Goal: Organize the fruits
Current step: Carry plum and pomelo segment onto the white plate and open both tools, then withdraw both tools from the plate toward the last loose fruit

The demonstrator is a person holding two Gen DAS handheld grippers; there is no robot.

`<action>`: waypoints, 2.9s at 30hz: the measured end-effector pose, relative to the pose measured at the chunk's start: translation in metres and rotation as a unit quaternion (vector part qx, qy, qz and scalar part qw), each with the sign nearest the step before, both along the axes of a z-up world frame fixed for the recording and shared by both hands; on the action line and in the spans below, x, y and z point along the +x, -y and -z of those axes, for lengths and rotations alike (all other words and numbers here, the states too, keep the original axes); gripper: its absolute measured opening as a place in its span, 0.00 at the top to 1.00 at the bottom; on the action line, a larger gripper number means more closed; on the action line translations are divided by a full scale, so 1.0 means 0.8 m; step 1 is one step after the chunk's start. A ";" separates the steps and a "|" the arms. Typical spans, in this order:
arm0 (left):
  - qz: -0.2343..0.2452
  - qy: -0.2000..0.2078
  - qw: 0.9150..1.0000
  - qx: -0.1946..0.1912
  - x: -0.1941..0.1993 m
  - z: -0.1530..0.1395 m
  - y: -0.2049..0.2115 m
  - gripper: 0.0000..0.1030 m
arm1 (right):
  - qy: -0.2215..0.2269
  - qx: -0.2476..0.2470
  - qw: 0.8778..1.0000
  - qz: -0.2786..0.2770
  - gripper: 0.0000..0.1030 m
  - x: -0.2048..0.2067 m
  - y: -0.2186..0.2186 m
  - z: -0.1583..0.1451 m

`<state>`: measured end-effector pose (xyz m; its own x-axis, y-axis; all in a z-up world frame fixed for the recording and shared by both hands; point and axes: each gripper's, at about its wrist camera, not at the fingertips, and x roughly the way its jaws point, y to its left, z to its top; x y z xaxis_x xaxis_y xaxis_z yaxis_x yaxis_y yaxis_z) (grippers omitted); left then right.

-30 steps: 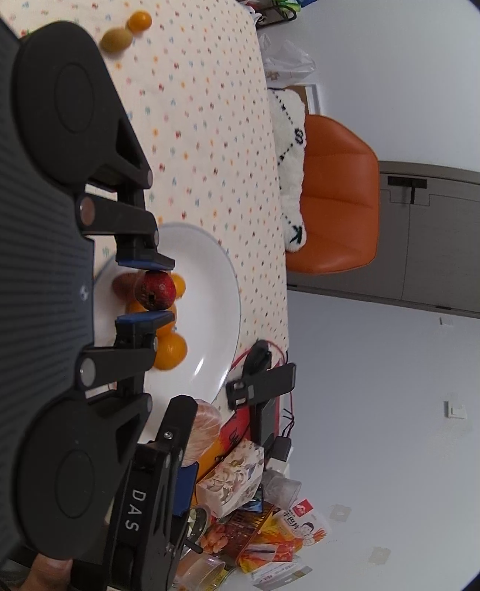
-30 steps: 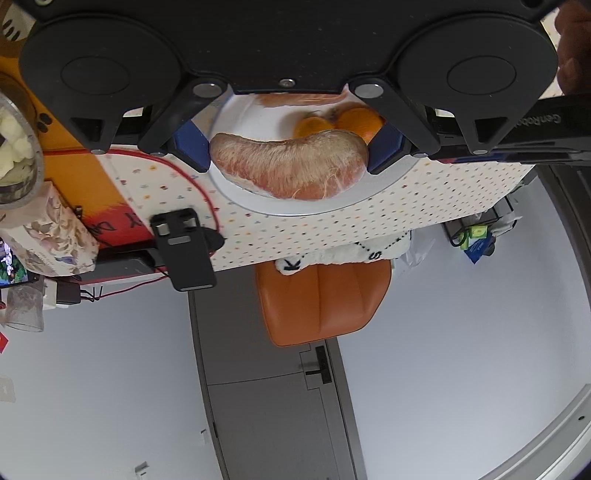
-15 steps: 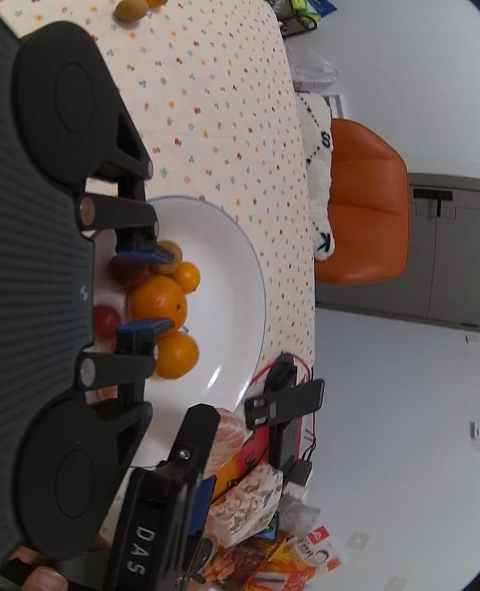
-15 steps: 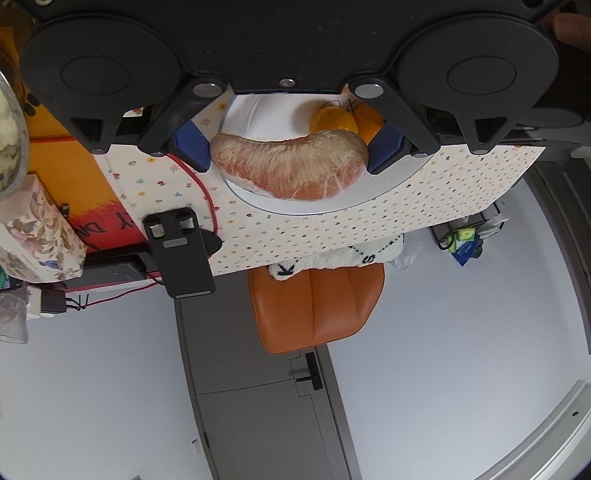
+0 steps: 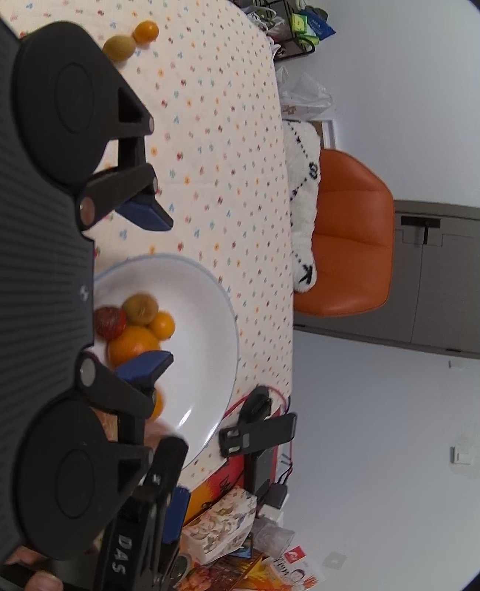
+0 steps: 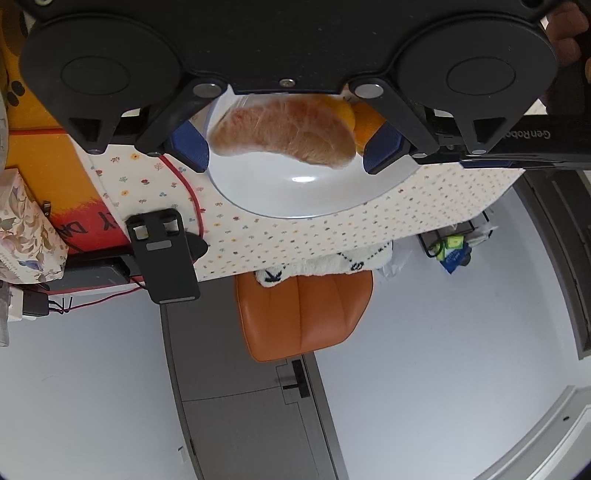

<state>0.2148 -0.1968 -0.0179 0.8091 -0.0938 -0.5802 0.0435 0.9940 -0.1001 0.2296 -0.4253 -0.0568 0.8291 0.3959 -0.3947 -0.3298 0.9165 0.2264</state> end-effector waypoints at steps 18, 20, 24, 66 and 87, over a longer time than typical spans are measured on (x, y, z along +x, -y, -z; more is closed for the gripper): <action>-0.057 0.013 0.998 -0.015 -0.024 -0.013 -0.076 0.28 | 0.019 0.013 1.000 -0.014 0.08 -0.026 -0.011 -0.022; -0.059 0.015 0.998 -0.021 -0.028 -0.015 -0.085 0.28 | 0.017 0.011 1.000 -0.016 0.08 -0.028 -0.019 -0.023; -0.064 0.023 0.997 -0.024 -0.039 -0.023 -0.102 0.28 | 0.016 0.003 1.000 -0.022 0.08 -0.034 -0.038 -0.028; -0.056 -0.004 0.998 -0.042 -0.112 0.001 -0.282 0.13 | -0.030 -0.042 0.995 -0.081 0.07 -0.080 -0.236 -0.015; -0.099 -0.015 0.993 -0.058 -0.101 0.012 -0.336 0.13 | -0.047 -0.071 0.986 -0.140 0.15 -0.048 -0.317 -0.009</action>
<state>0.1342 0.0722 -0.0279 0.8003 -0.0023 -0.5996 -0.1559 0.9648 -0.2118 0.1911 -0.1715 -0.0492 0.6516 0.5401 -0.5326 -0.5586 0.8167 0.1449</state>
